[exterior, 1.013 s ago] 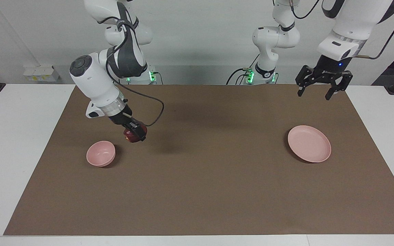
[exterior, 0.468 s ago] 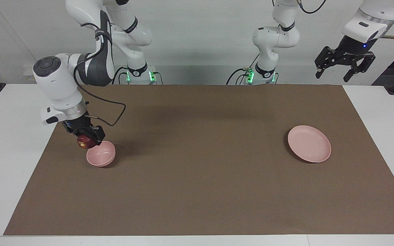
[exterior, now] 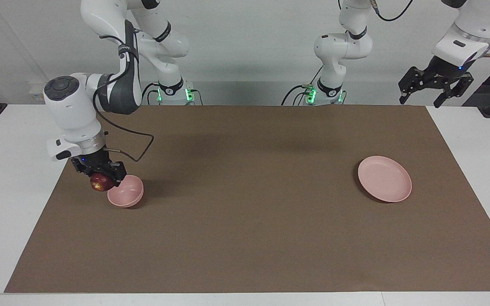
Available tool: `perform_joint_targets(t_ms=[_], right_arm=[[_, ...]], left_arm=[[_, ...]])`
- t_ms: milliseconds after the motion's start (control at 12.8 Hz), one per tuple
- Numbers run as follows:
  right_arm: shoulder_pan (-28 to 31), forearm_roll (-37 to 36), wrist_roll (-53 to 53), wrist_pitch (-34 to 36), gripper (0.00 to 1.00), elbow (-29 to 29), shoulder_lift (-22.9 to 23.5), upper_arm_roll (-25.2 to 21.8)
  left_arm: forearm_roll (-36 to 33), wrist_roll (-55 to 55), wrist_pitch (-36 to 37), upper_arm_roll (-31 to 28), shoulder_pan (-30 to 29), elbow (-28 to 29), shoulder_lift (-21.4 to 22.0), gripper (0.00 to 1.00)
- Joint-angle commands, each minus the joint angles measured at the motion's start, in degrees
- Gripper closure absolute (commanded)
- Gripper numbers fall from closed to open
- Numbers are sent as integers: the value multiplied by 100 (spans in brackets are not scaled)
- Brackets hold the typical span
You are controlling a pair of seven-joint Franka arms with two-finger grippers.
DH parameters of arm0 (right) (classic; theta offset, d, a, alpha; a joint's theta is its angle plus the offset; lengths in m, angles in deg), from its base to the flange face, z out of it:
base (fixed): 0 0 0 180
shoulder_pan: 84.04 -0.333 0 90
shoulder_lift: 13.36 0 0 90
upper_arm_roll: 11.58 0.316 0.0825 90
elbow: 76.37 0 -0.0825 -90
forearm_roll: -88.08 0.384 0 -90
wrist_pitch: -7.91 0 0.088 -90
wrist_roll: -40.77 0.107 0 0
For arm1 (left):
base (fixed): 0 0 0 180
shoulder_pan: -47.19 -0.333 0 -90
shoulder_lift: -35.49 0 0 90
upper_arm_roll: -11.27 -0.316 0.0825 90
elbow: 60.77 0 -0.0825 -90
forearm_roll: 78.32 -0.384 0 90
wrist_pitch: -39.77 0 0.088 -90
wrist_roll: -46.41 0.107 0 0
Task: Move apple from plate to bowl
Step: 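Carry the apple with the right gripper while the left gripper withdraws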
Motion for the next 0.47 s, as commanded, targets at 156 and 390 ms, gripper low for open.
perform_joint_targets(t_ms=[156,390], right_arm=[[214,-139,-329,-570,100,86,360,62],[214,-61,-294,-562,100,77,414,62]], left_arm=[[-94,94,129,81,-79,-86,18,0],[-303,85,173,72,-44,-69,36,0]])
